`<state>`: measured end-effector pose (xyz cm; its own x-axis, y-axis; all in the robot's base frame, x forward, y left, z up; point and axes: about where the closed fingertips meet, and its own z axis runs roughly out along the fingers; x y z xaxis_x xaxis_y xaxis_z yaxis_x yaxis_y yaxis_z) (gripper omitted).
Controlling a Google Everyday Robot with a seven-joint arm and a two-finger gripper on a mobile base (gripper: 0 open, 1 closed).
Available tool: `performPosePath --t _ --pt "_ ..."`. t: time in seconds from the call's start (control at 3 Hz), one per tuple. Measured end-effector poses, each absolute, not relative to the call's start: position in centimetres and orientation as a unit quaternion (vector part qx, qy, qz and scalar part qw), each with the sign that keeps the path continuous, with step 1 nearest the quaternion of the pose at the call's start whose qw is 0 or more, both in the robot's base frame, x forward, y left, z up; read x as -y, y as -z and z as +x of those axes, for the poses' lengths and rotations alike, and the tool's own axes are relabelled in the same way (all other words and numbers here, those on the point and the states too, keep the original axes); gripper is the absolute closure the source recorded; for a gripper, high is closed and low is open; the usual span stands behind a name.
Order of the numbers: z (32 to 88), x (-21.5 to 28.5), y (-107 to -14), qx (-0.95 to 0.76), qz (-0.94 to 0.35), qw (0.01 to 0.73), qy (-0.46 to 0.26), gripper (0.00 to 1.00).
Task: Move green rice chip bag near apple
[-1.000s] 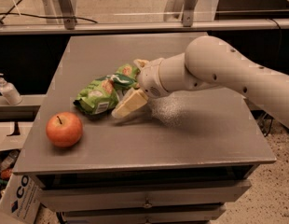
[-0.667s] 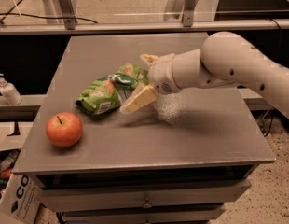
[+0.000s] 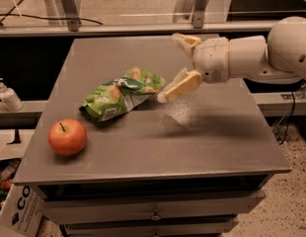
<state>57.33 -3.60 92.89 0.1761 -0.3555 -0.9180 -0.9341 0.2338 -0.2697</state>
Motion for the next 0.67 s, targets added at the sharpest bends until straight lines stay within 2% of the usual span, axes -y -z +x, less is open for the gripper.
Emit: performPosePath --t 0.33,0.67 --pt "58.45 6.92 -93.30 -0.585 -0.534 0.544 -0.278 0.00" --pt "58.60 7.10 -93.47 -0.584 -0.532 0.546 -0.277 0.00"
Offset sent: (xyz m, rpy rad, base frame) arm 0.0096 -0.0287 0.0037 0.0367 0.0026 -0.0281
